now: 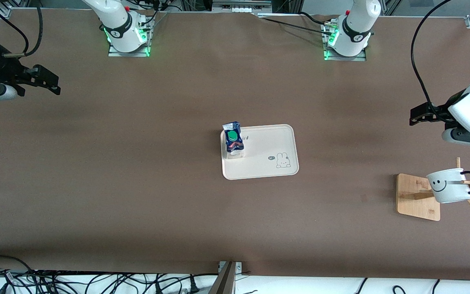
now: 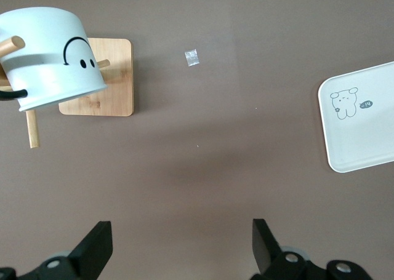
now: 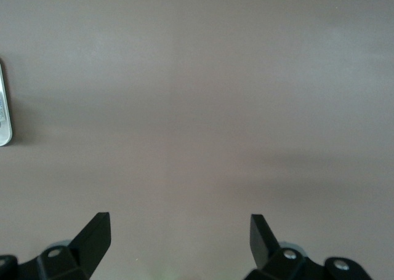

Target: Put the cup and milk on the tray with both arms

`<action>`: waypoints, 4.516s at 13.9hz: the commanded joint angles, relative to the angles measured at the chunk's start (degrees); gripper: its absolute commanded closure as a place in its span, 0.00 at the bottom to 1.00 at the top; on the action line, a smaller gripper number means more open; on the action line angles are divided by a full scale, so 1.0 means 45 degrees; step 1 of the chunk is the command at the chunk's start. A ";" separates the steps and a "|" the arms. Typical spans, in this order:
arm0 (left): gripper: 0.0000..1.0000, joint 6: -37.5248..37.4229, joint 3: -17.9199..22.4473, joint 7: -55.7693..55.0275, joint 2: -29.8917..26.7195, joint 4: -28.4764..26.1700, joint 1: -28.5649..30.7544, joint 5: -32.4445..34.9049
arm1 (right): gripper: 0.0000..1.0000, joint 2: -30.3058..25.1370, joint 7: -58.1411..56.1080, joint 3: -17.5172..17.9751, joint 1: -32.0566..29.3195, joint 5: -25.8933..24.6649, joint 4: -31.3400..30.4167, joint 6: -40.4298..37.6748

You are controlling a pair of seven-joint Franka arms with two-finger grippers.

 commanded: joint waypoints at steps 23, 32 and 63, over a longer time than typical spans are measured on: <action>0.00 -0.0487 -0.0056 -0.0121 0.0144 0.0468 -0.0111 -0.0075 | 0.00 0.0334 -0.0098 0.0058 -0.0118 -0.0149 0.0469 0.0110; 0.00 -0.0390 -0.0037 -0.0221 0.0163 0.0507 -0.0150 -0.0192 | 0.00 0.0334 -0.0098 0.0058 -0.0118 -0.0149 0.0469 0.0110; 0.00 0.7487 -0.0174 -0.7384 -0.1006 -0.4523 0.1215 0.0375 | 0.00 0.0334 -0.0098 0.0058 -0.0118 -0.0149 0.0488 0.0129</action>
